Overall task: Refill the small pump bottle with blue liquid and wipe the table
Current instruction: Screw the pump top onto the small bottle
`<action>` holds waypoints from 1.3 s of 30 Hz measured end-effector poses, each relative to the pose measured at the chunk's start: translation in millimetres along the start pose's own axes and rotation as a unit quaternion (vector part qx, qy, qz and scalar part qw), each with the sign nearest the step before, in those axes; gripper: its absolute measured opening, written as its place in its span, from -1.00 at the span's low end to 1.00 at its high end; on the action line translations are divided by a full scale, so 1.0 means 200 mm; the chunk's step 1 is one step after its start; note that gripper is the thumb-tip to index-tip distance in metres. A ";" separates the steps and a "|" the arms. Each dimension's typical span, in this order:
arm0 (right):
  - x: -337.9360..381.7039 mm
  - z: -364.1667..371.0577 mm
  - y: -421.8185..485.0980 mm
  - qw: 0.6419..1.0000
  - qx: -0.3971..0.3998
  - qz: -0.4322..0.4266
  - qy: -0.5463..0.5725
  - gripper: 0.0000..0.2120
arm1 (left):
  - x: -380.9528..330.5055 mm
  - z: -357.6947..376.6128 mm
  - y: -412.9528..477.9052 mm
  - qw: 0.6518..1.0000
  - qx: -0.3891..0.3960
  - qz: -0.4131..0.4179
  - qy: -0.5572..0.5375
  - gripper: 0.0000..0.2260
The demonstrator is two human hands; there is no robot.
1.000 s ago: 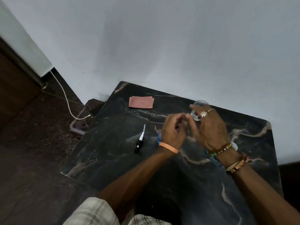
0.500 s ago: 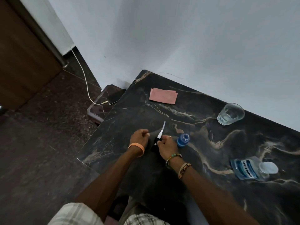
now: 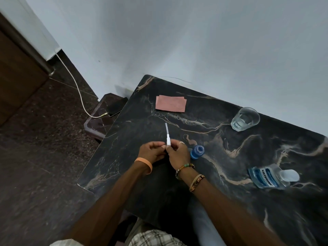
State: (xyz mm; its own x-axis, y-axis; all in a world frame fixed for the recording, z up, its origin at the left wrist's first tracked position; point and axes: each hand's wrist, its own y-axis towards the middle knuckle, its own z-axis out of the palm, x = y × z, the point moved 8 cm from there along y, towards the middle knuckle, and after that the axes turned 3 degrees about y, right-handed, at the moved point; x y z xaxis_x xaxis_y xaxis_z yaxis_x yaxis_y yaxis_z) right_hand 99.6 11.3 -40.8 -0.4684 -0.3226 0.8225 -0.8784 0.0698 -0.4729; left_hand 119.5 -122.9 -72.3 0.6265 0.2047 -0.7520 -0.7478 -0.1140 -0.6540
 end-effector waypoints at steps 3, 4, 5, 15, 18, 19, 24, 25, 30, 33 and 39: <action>0.19 -0.09 -0.04 0.996 -0.017 -0.087 -0.014 -0.70 | -0.15 0.04 -0.05 0.997 0.044 0.020 -0.054 -0.84; 0.26 -0.14 -0.05 0.991 -0.028 -0.122 -0.036 -0.70 | -0.20 0.06 -0.06 0.996 0.059 0.027 -0.060 -0.83; 0.33 -0.19 -0.06 0.985 -0.043 -0.153 -0.064 -0.69 | -0.26 0.10 -0.08 0.995 0.073 0.034 -0.066 -0.82; 0.61 -0.78 -0.18 0.939 -0.111 -0.213 -0.246 -0.61 | -0.64 0.59 -0.29 0.943 0.107 0.262 0.174 -0.63; 0.58 -0.90 -0.23 0.939 -0.117 -0.203 -0.253 -0.58 | -0.65 0.71 -0.38 0.897 0.106 0.327 0.279 -0.68; 0.57 -0.92 -0.25 0.936 -0.119 -0.207 -0.257 -0.57 | -0.66 0.76 -0.42 0.870 0.106 0.359 0.320 -0.69; 0.60 -0.99 -0.36 0.928 -0.116 -0.239 -0.260 -0.65 | -0.73 0.91 -0.57 0.750 0.065 0.474 0.457 -0.75; 0.61 -1.01 -0.37 0.929 -0.115 -0.244 -0.253 -0.68 | -0.74 0.92 -0.58 0.750 0.057 0.480 0.451 -0.76; 0.63 -1.05 -0.40 0.946 -0.088 -0.242 -0.198 -0.67 | -0.75 0.87 -0.55 0.820 0.054 0.424 0.379 -0.75; 0.67 -1.06 -0.39 0.945 -0.088 -0.249 -0.192 -0.59 | -0.74 0.84 -0.53 0.855 0.073 0.392 0.333 -0.73; 0.73 -1.00 -0.38 0.930 -0.080 -0.286 -0.217 -0.64 | -0.76 0.79 -0.52 0.858 0.070 0.390 0.326 -0.68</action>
State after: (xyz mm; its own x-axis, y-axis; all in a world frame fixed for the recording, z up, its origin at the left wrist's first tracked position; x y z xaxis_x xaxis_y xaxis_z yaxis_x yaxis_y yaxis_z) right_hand 78.6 147.3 178.8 0.1307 -0.6980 0.7041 -0.9913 -0.1013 0.0836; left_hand 67.3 11.3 123.6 -0.1210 -0.4728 -0.8728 -0.9861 0.1584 0.0509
